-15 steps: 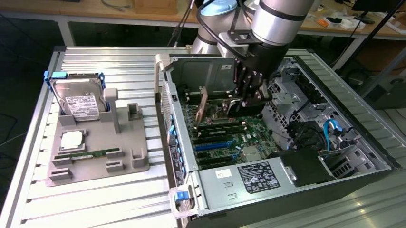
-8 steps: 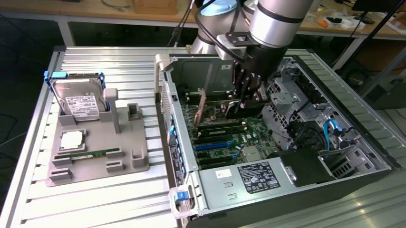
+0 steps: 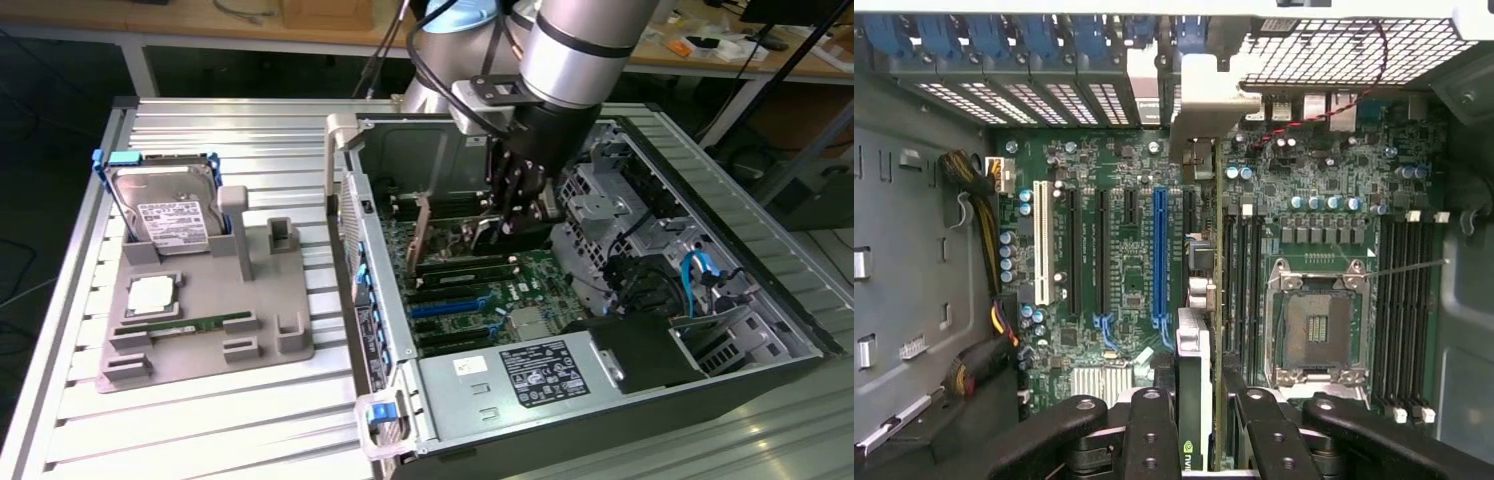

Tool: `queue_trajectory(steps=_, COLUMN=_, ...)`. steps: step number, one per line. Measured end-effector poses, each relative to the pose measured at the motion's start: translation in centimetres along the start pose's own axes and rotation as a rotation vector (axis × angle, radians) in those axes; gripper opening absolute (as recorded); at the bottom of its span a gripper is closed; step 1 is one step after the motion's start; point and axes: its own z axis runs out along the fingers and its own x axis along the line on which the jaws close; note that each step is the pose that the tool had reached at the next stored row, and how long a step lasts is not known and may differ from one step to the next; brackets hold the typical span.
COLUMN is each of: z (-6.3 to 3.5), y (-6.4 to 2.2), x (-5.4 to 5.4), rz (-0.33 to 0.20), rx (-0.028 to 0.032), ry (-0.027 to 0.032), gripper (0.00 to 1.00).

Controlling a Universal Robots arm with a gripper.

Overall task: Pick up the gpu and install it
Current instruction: 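Insert the gpu into the slot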

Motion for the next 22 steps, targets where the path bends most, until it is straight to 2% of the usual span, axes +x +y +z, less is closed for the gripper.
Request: queue_trajectory(steps=22, z=2.23, y=0.29, x=1.1, rz=0.000, rx=-0.0001, ry=0.0001, gripper=0.28)
